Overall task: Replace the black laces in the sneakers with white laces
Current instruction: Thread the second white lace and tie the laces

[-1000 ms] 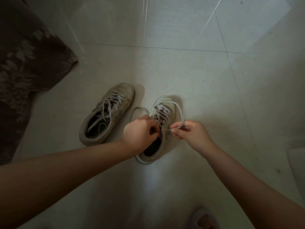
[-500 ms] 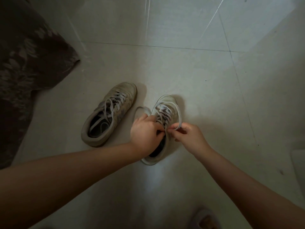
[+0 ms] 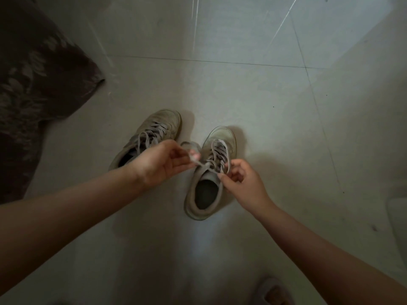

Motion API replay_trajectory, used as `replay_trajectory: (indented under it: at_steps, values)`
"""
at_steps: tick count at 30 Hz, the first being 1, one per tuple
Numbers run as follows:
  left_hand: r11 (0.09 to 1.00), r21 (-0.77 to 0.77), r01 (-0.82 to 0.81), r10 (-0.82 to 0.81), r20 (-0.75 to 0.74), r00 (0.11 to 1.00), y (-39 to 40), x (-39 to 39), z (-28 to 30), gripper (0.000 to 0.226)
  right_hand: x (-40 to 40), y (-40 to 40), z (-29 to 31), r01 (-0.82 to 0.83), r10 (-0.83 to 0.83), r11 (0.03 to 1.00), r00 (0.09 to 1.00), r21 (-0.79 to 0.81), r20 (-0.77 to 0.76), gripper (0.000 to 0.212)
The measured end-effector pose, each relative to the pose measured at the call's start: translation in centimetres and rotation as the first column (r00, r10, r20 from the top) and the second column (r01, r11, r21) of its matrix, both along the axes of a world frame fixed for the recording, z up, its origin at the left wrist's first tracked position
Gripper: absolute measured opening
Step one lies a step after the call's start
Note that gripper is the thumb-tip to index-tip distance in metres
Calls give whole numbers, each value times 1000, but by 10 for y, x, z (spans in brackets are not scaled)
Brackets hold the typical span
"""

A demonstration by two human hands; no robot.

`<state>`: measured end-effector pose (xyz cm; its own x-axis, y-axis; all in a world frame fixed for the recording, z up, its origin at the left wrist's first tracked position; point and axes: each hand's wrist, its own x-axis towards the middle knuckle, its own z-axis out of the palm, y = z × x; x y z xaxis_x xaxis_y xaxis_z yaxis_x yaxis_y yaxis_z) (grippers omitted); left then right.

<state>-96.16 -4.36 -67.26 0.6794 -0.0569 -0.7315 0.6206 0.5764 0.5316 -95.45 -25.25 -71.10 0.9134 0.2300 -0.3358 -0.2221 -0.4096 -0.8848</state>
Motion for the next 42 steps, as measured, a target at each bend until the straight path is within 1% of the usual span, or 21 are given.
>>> replay_trajectory:
  at_steps: [1, 2, 3, 4, 5, 6, 7, 8, 10, 13, 14, 17, 18, 22, 25, 29, 33, 35, 37, 40, 42]
  values:
    - [1000, 18, 5, -5, -10, 1000, 4, 1, 1, 27, 0, 1, 0, 5, -5, 1000, 1000, -5, 15, 23]
    - [986, 142, 84, -89, 33, 995, 8, 0, 0, 26, 0, 2, 0, 8, -8, 1000, 1000, -8, 26, 24]
    - [901, 379, 210, -265, 100, 959, 12, -4, -4, 25, 0, 2, 0, 11, -11, 1000, 999, -6, 34, 26]
    - [656, 687, 312, -521, 113, 846, 17, -6, -9, 25, 0, 3, -1, 16, -16, 1000, 999, -5, 42, 29]
    - [283, 905, 319, -754, 4, 657, 24, -8, -15, 22, 1, 3, -2, 22, -22, 1000, 999, -5, 49, 31]
    - [-73, 972, 222, -877, -169, 451, 28, -11, -20, 18, 1, 2, -2, 27, -27, 1000, 998, -6, 52, 33]
    - [-284, 953, 101, -902, -302, 309, 33, -14, -24, 18, 2, 2, -2, 31, -30, 999, 998, -12, 54, 33]
    - [-352, 936, -18, -907, -336, 252, 37, -17, -28, 25, 2, 1, -2, 32, -31, 999, 998, -18, 54, 32]
    - [-364, 927, -88, -920, -343, 192, 43, -27, -32, 45, 3, 1, -1, 24, -22, 999, 998, -25, 59, 30]
    - [-298, 928, -225, -948, -260, 183, 43, -31, -41, 50, 3, 1, 2, -14, 17, 999, 997, -44, 69, 28]
    - [-269, 942, -202, -948, -221, 231, 40, -32, -39, 51, 3, 1, 2, -24, 29, 998, 997, -56, 78, 28]
    - [-139, 968, -208, -859, -14, 512, 38, -26, -27, 52, 4, 0, 3, -36, 42, 998, 993, -56, 107, 31]
    - [-130, 965, -228, -822, 23, 568, 38, -24, -21, 50, 4, -1, 4, -43, 49, 998, 993, -52, 107, 32]
    - [-143, 976, -164, -747, 2, 665, 40, -21, -19, 49, 5, 0, 2, -85, 93, 994, 988, -69, 120, 33]
    - [-70, 997, -15, -720, -40, 693, 34, -21, -22, 53, 5, -1, 4, -107, 121, 989, 984, -107, 133, 31]
    - [15, 993, 117, -819, -55, 572, 27, -27, -24, 48, 4, -3, 8, -177, 201, 970, 969, -164, 141, 36]
    - [45, 988, 145, -871, -32, 491, 19, -31, -25, 62, 4, -3, 9, -227, 274, 943, 945, -242, 179, 41]
    - [65, 992, 111, -895, 8, 447, 12, -31, -22, 48, 1, -3, 12, -256, 357, 902, 895, -348, 268, 44]
    - [107, 992, 68, -925, 74, 374, 3, -33, -17, 32, -2, -1, 15, -263, 470, 836, 795, -481, 383, 47]
    - [41, 998, -38, -974, 49, 221, -1, -37, -13, 32, -4, 8, 17, -301, 520, 836, 701, -459, 487, 26]
    - [-33, 997, -68, -977, -18, 211, 10, -38, -12, 38, -2, 16, 23, -392, 505, 860, 743, -326, 439, 16]
